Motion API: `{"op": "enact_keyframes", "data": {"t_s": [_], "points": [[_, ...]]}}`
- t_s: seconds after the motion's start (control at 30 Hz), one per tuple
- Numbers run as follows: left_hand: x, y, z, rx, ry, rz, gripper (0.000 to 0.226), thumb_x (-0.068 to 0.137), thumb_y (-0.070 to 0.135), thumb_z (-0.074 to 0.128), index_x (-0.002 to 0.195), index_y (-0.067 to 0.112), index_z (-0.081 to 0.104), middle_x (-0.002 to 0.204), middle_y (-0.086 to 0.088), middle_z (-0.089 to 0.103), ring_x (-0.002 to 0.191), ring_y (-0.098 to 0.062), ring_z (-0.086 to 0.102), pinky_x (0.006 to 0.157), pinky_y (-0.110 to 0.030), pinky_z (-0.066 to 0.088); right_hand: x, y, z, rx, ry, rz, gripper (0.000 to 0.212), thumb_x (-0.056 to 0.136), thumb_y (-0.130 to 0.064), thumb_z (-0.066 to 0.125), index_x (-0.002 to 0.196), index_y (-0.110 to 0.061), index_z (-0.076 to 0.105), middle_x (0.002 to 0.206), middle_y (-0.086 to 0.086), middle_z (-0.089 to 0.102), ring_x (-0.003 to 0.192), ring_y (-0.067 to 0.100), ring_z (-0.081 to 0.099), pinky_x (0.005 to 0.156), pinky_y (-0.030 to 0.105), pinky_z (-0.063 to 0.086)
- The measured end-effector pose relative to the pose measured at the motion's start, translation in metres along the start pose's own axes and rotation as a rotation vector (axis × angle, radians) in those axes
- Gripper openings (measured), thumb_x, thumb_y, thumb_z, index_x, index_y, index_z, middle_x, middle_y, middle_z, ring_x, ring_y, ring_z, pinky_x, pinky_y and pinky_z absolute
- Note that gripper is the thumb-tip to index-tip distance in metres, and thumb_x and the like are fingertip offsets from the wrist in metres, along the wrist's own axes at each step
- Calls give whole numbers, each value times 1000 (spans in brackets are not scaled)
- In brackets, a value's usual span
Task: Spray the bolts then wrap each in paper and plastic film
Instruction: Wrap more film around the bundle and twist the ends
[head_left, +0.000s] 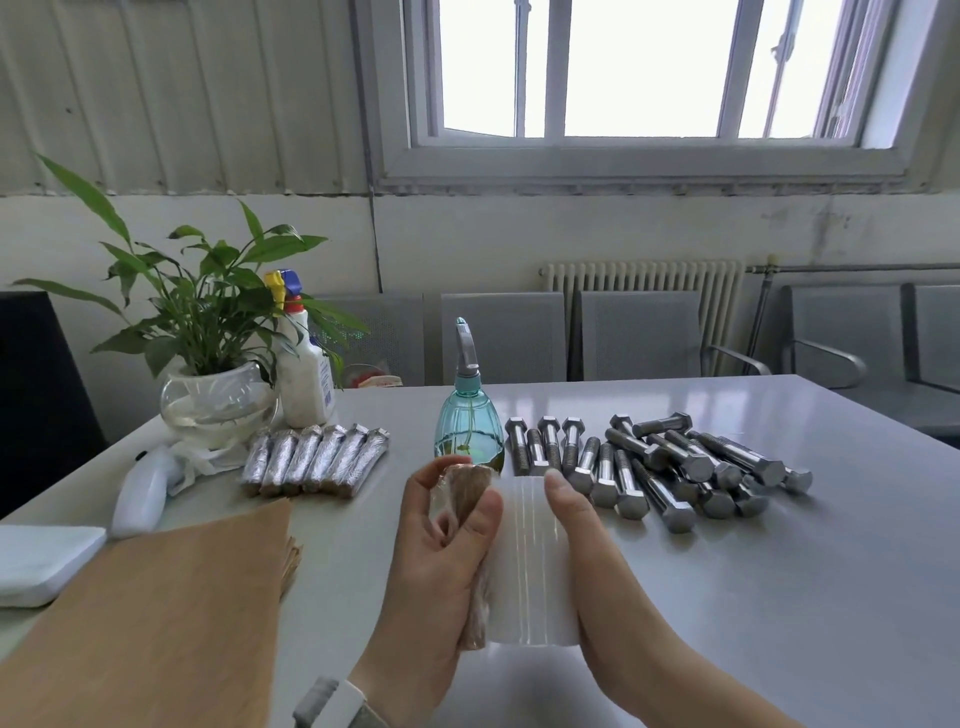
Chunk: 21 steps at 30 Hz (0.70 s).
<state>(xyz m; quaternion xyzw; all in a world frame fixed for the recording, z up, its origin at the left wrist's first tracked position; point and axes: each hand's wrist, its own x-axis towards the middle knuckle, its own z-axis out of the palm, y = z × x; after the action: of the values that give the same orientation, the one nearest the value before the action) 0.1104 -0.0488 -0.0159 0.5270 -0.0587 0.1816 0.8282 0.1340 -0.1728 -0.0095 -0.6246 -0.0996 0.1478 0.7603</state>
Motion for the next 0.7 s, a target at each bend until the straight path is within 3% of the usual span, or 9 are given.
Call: {"op": "enact_keyframes", "data": {"t_s": [0.1, 0.2, 0.3, 0.43, 0.57, 0.63, 0.7], "points": [[0, -3, 2, 79, 57, 28, 41, 77, 47, 67, 116, 32, 64, 108, -5, 73, 99, -25, 70, 81, -41, 58, -2, -1, 4, -18, 12, -70, 51, 91, -61, 46, 115, -19, 61, 110, 10, 70, 101, 26, 69, 87, 48, 58], [-1, 0, 2, 42, 84, -71, 55, 80, 67, 47, 104, 25, 74, 101, -10, 75, 93, -27, 73, 67, -35, 59, -4, -3, 8, 18, -14, -95, 53, 87, -61, 53, 115, -17, 64, 105, 7, 73, 97, 24, 71, 76, 36, 60], [3, -1, -2, 43, 116, -115, 56, 84, 65, 43, 98, 21, 76, 96, -14, 75, 87, -30, 73, 60, -35, 59, -4, -3, 8, 34, -74, -31, 60, 81, -64, 67, 114, -13, 69, 105, 11, 74, 96, 27, 72, 75, 37, 57], [4, -4, -3, 76, 137, -106, 50, 84, 59, 53, 97, 16, 73, 99, -17, 74, 90, -32, 72, 64, -33, 58, -3, -4, 8, 8, -56, 0, 73, 67, -64, 73, 122, -17, 60, 111, 9, 73, 102, 26, 71, 93, 50, 55], [8, -3, -5, 83, 146, -95, 53, 80, 58, 58, 100, 11, 70, 98, -25, 71, 88, -39, 70, 68, -47, 60, -2, -9, 5, -102, 15, -21, 76, 59, -72, 72, 115, -24, 58, 104, 5, 73, 94, 24, 72, 84, 48, 59], [8, -4, -6, 72, 174, -102, 53, 78, 56, 61, 99, 8, 69, 96, -30, 68, 80, -39, 67, 63, -44, 57, -5, -10, 5, -130, 43, -31, 76, 55, -77, 70, 111, -27, 58, 100, 3, 73, 92, 24, 72, 82, 50, 60], [7, -3, -4, 52, 191, -97, 55, 72, 54, 67, 98, 6, 68, 95, -27, 70, 80, -35, 69, 63, -41, 59, -9, -9, 9, -164, 90, -72, 78, 53, -84, 62, 107, -27, 58, 94, -3, 73, 87, 17, 72, 76, 42, 61]]}}
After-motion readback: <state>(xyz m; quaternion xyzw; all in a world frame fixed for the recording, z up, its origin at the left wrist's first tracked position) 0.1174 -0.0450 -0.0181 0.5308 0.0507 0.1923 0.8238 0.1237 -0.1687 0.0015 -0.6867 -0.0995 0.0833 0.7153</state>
